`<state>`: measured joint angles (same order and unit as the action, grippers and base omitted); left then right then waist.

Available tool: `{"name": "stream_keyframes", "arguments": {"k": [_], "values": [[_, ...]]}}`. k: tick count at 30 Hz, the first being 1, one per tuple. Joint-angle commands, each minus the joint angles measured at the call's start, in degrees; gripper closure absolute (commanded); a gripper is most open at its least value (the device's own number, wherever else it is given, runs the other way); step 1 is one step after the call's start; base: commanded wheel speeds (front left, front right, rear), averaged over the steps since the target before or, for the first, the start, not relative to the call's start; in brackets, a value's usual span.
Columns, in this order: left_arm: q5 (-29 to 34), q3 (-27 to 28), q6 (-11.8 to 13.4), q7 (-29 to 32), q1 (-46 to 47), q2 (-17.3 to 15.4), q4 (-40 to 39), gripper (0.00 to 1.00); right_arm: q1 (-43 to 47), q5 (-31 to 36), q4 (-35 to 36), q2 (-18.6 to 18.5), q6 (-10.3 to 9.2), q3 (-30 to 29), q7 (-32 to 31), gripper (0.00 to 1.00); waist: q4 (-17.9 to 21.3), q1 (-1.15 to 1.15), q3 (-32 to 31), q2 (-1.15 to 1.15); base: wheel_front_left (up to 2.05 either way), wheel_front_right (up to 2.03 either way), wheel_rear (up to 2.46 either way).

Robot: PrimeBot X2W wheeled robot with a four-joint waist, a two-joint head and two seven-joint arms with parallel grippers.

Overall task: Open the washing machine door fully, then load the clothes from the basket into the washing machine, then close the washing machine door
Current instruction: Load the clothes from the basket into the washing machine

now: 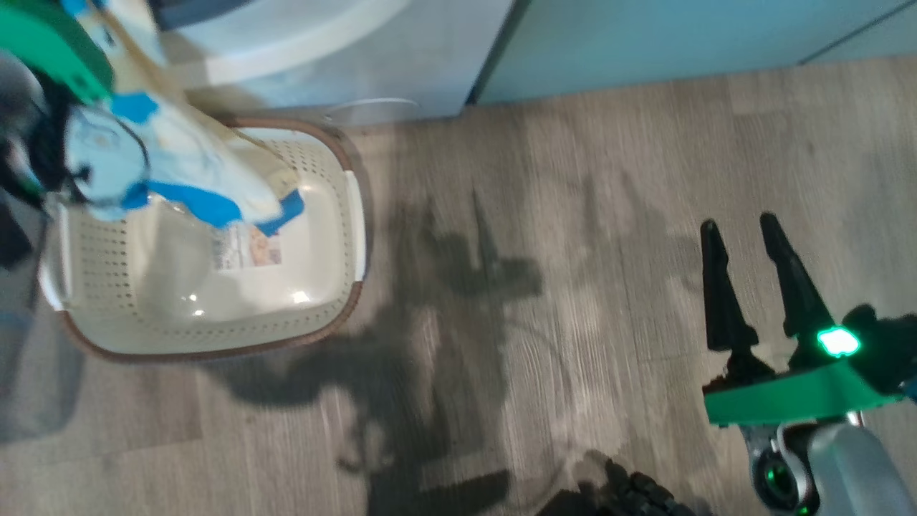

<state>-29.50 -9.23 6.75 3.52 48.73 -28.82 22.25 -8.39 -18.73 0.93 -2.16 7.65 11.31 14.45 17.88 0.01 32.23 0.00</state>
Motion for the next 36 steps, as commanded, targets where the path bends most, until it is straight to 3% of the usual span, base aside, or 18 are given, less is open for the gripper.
{"name": "stream_keyframes", "arguments": {"k": [1, 14, 23, 32, 36], "values": [[-0.27, 2.37, -0.33, 1.47, 3.99, -3.81, -1.28, 1.0, -1.56, -0.57, 2.15, -0.72, -0.16, 1.29, 0.54, 0.0, 1.47, -0.01, 1.85, 0.0, 0.0, 0.0, 0.0], [1.81, 0.18, -1.59, 13.81, 19.95, -10.52, 2.62, 1.0, -4.19, -5.38, 1.85, -0.72, -0.16, 4.42, 0.54, 0.0, 6.64, -0.01, 7.71, 0.0, 0.0, 0.0, 0.0], [4.5, -0.38, -2.21, 15.88, 28.73, -15.72, 6.92, 1.0, -5.02, -8.23, 1.64, -0.72, -0.16, 6.06, 0.54, 0.0, 10.93, -0.01, 11.29, 0.0, 0.0, 0.0, 0.0], [7.89, -1.72, -2.36, 8.36, 35.68, -16.35, 9.13, 1.0, -5.58, -9.04, 1.94, -0.72, -0.16, 7.11, 0.54, 0.0, 13.35, -0.01, 13.25, 0.0, 0.0, 0.0, 0.0], [9.99, -2.45, -2.52, 0.17, 38.65, -15.93, 9.8, 1.0, -5.55, -9.3, 1.99, -0.72, -0.16, 7.26, 0.54, 0.0, 13.8, -0.01, 13.75, 0.0, 0.0, 0.0, 0.0]]}}
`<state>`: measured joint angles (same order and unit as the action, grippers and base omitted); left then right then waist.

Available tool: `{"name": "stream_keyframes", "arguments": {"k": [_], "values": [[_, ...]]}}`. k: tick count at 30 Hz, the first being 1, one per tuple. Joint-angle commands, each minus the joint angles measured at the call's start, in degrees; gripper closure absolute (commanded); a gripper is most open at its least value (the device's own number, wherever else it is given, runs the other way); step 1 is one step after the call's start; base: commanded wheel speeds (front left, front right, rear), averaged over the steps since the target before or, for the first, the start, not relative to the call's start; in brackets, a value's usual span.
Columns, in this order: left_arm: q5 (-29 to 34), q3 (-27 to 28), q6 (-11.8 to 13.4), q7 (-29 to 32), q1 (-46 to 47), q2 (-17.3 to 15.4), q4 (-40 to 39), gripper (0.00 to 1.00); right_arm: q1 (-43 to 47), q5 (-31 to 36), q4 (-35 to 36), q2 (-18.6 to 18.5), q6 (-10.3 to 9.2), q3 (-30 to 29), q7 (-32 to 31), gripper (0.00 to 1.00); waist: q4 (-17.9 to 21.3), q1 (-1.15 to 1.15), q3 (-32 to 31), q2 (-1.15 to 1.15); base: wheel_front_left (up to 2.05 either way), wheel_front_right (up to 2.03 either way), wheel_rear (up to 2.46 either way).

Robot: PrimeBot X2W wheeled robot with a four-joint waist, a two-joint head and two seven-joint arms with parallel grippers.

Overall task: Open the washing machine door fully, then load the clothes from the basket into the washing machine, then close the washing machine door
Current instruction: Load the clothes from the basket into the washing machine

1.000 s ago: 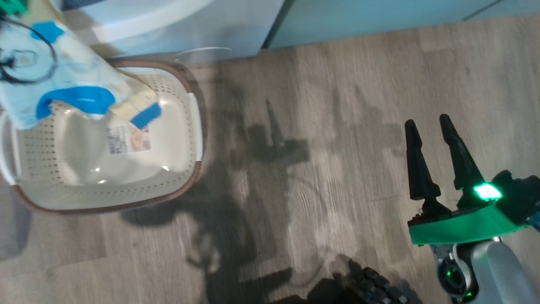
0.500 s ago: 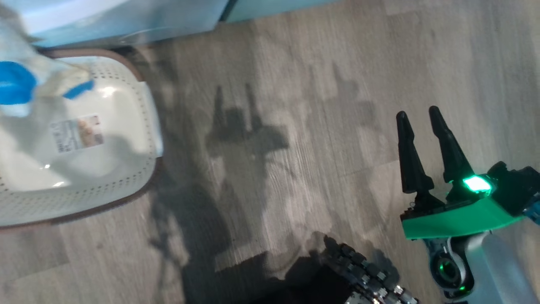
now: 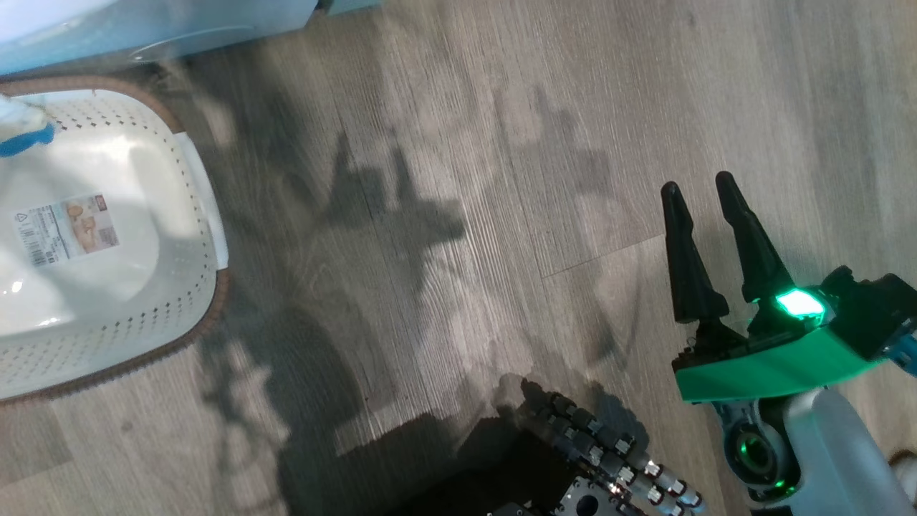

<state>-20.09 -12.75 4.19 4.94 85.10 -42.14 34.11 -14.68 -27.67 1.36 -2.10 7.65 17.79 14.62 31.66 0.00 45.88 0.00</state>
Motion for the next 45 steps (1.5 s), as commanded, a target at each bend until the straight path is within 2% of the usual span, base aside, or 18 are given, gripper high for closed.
{"name": "stream_keyframes", "arguments": {"k": [1, 4, 7, 14, 15, 16, 18, 28, 33, 39, 45], "values": [[0.84, 1.04, -0.03, -3.76, 2.83, -2.3, -1.84, 1.0, 0.77, -0.39, 1.57, -0.77, -0.16, 0.79, 0.38, 0.0, 0.03, 0.0, 0.15, 0.0, 0.0, 0.0, 0.0], [1.5, 0.77, -0.32, -10.25, 4.22, -1.35, -0.72, 1.0, 0.84, -0.48, 1.77, -0.77, -0.16, 0.63, 0.38, 0.0, -0.1, 0.0, 0.45, 0.0, 0.0, 0.0, 0.0], [1.86, 0.29, -0.62, -12.57, 4.71, -0.84, 0.72, 1.0, 0.79, -0.52, 1.91, -0.77, -0.16, 0.5, 0.38, 0.0, -0.25, 0.0, 0.58, 0.0, 0.0, 0.0, 0.0], [-0.67, -0.25, -1.21, -5.23, 4.48, 0.91, 7.94, 1.0, 0.32, -0.38, 2.12, -0.77, -0.16, 0.61, 0.38, 0.0, -0.81, 0.0, 0.96, 0.0, 0.0, 0.0, 0.0], [-0.95, -0.29, -1.18, -4.29, 4.49, 1.07, 8.39, 0.98, 0.14, -0.38, 2.15, -0.77, -0.16, 0.67, 0.38, 0.0, -0.87, 0.0, 1.02, 0.0, 0.0, 0.0, 0.0], [-1.07, -0.39, -1.17, -3.71, 4.55, 1.17, 8.59, 0.71, -0.03, -0.37, 2.17, -0.77, -0.16, 0.71, 0.38, 0.0, -0.91, 0.0, 1.1, 0.0, 0.0, 0.0, 0.0], [-1.36, -0.57, -1.05, -2.59, 4.57, 1.47, 8.9, 0.0, -0.36, -0.33, 2.17, -0.77, -0.16, 0.73, 0.38, 0.0, -1.09, 0.0, 1.23, 0.0, 0.0, 0.0, 0.0], [-2.94, -1.04, 0.0, -1.66, 1.9, 3.8, 8.58, 0.0, -1.26, 0.84, 2.08, -0.77, -0.16, -0.61, 0.38, 0.0, -3.78, 0.0, 0.55, 0.0, 0.0, 0.0, 0.0], [-4.36, -0.57, 0.22, -3.66, -0.99, 5.03, 6.75, 0.0, -1.41, 1.78, 1.98, -0.77, -0.16, -1.51, 0.38, 0.0, -5.41, 0.0, -0.63, 0.0, 0.0, 0.0, 0.0], [-5.69, 0.1, 1.54, -6.75, -7.26, 6.11, 3.21, 0.0, -0.99, 2.94, 1.68, -0.77, -0.16, -2.73, 0.38, 0.0, -7.44, 0.0, -3.04, 0.0, 0.0, 0.0, 0.0], [-7.52, 1.5, 4.06, -10.86, -17.23, 7.8, -4.38, 0.0, 0.13, 4.43, 1.27, -0.77, -0.16, -4.15, 0.38, 0.0, -9.59, 0.0, -6.31, 0.0, 0.0, 0.0, 0.0]]}}
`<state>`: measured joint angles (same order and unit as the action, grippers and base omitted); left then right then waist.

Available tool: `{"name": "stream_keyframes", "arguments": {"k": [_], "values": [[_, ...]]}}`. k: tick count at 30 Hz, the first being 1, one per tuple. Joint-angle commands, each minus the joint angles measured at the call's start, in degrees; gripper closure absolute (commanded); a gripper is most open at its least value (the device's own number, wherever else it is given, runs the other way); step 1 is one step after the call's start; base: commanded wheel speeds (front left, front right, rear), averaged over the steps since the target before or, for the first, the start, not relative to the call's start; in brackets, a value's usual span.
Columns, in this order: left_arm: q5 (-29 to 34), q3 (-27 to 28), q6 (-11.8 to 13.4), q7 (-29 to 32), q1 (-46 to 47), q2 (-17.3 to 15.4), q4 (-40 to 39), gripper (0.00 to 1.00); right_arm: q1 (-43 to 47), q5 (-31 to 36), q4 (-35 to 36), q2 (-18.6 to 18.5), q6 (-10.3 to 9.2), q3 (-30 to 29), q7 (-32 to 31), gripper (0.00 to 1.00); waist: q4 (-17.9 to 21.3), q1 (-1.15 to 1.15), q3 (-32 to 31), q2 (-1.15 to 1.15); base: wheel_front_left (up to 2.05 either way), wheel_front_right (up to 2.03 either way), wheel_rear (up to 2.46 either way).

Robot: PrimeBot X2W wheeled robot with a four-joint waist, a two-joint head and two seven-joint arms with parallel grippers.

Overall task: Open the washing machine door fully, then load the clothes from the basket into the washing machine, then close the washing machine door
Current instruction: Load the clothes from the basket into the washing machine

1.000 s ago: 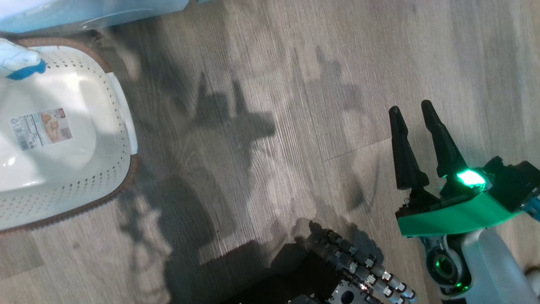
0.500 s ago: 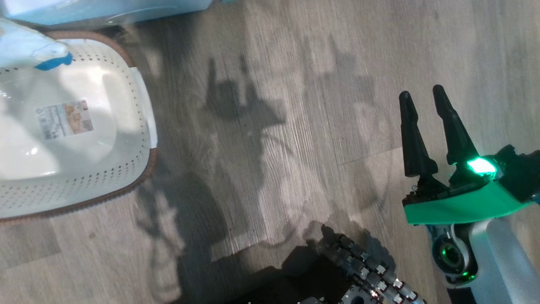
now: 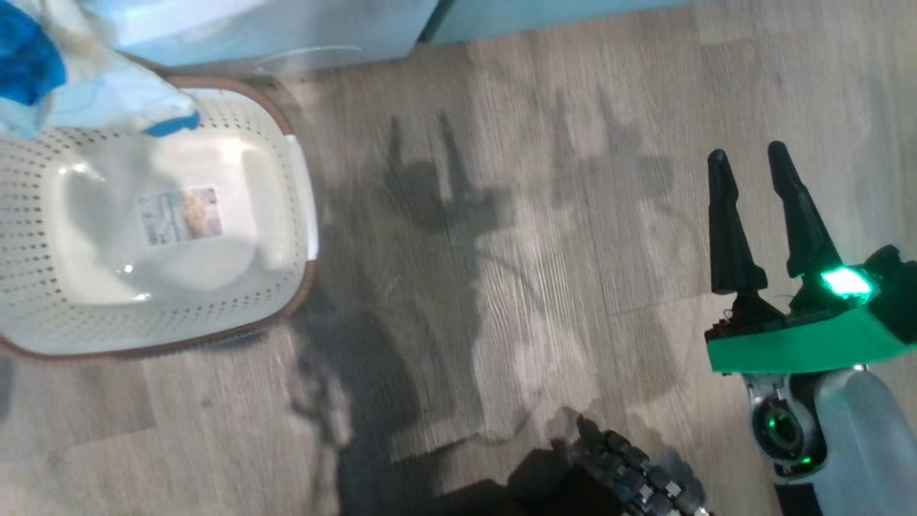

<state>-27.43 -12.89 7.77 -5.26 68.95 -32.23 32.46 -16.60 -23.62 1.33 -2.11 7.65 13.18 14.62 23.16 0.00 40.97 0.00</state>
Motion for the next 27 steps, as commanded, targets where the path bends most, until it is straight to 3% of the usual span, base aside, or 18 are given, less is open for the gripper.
{"name": "stream_keyframes", "arguments": {"k": [1, 6, 15, 18, 27], "values": [[-0.75, 2.08, 0.98, -1.44, -3.04, -1.64, -4.48, 0.0, 2.22, 0.59, 1.32, -0.76, -0.16, 0.34, 0.38, 0.0, -1.39, 0.0, -1.96, 0.0, 0.0, 0.0, 0.0], [-1.4, 2.92, 3.65, -4.05, -12.59, -0.63, -12.88, 0.0, 3.02, 1.51, 1.31, -0.76, -0.16, -0.32, 0.38, 0.0, -2.7, 0.0, -4.36, 0.0, 0.0, 0.0, 0.0], [-0.64, 4.05, 12.66, -6.35, -37.08, 1.62, -35.35, 0.0, 5.61, 4.48, 1.12, -0.76, -0.16, -2.5, 0.38, 0.0, -6.31, 0.0, -10.15, 0.0, 0.0, 0.0, 0.0], [-0.16, 3.98, 14.8, -6.83, -42.71, 2.49, -39.18, 0.0, 6.57, 5.51, 1.1, -0.76, -0.16, -3.21, 0.38, 0.0, -7.64, 0.0, -11.67, 0.0, 0.0, 0.0, 0.0], [0.24, 1.72, 17.28, -8.26, -56.01, 5.79, -44.87, 0.0, 9.28, 8.87, -0.17, -0.76, -0.16, -3.16, 0.38, 0.0, -10.98, 0.0, -17.15, 0.0, 0.0, 0.0, 0.0]]}}
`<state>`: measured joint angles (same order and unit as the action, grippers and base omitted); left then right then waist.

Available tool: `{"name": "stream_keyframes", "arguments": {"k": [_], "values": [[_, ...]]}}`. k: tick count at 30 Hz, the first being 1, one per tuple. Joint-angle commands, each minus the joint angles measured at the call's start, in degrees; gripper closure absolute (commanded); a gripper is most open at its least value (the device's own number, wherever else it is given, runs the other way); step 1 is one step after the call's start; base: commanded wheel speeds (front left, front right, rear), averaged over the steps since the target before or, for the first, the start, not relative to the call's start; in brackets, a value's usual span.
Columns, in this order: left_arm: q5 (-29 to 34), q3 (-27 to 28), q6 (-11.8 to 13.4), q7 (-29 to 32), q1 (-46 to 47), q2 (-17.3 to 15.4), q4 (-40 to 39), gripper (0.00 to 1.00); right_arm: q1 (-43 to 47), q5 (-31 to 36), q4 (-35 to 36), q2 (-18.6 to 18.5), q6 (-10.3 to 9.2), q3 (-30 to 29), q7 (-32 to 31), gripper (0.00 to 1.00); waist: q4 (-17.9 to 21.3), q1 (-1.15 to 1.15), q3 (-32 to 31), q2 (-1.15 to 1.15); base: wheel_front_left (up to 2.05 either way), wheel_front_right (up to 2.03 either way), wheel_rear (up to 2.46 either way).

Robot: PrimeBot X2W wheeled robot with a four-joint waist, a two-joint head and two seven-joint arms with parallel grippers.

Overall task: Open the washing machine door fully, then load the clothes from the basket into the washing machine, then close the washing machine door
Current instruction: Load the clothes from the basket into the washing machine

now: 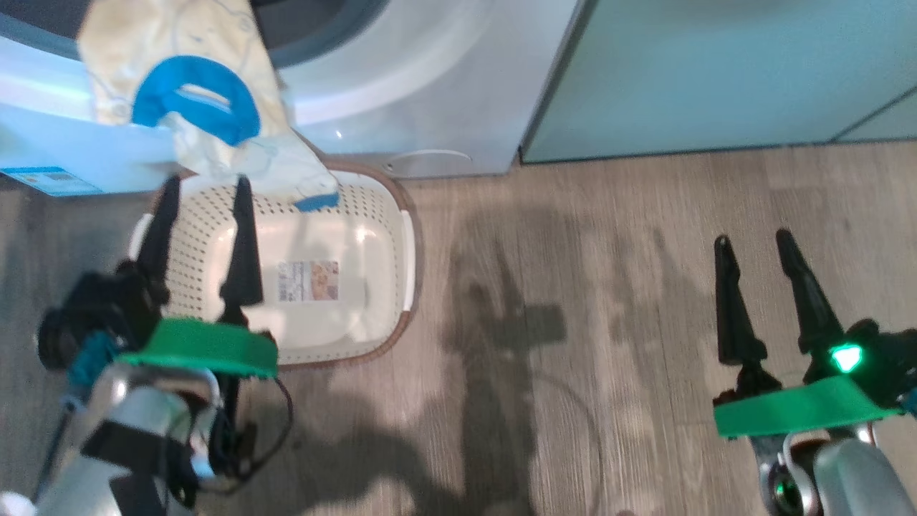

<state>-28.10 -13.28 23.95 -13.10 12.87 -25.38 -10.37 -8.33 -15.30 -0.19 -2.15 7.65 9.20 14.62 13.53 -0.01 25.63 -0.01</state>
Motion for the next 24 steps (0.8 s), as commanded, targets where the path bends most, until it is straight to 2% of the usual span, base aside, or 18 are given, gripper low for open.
{"name": "stream_keyframes", "arguments": {"k": [1, 10, 24], "values": [[0.85, 1.71, 1.17, -0.53, -0.97, -0.58, -2.15, 0.0, 1.38, 0.82, 1.19, -0.73, -0.16, 0.77, 0.38, 0.0, -1.72, 0.01, -2.54, 0.01, 0.0, 0.0, 0.0], [0.07, 0.39, 1.29, -1.36, -9.75, 2.03, -2.8, 0.0, 4.74, 2.88, -0.19, -0.73, -0.16, 0.36, 0.38, 0.0, -3.92, 0.01, -8.51, 0.01, 0.0, 0.0, 0.0], [-0.86, -0.78, 0.45, -1.7, -14.59, 4.69, -1.26, 0.0, 8.14, 3.14, -1.28, -0.73, -0.16, 0.95, 0.38, 0.0, -4.56, 0.01, -14.38, 0.01, 0.0, 0.0, 0.0]]}}
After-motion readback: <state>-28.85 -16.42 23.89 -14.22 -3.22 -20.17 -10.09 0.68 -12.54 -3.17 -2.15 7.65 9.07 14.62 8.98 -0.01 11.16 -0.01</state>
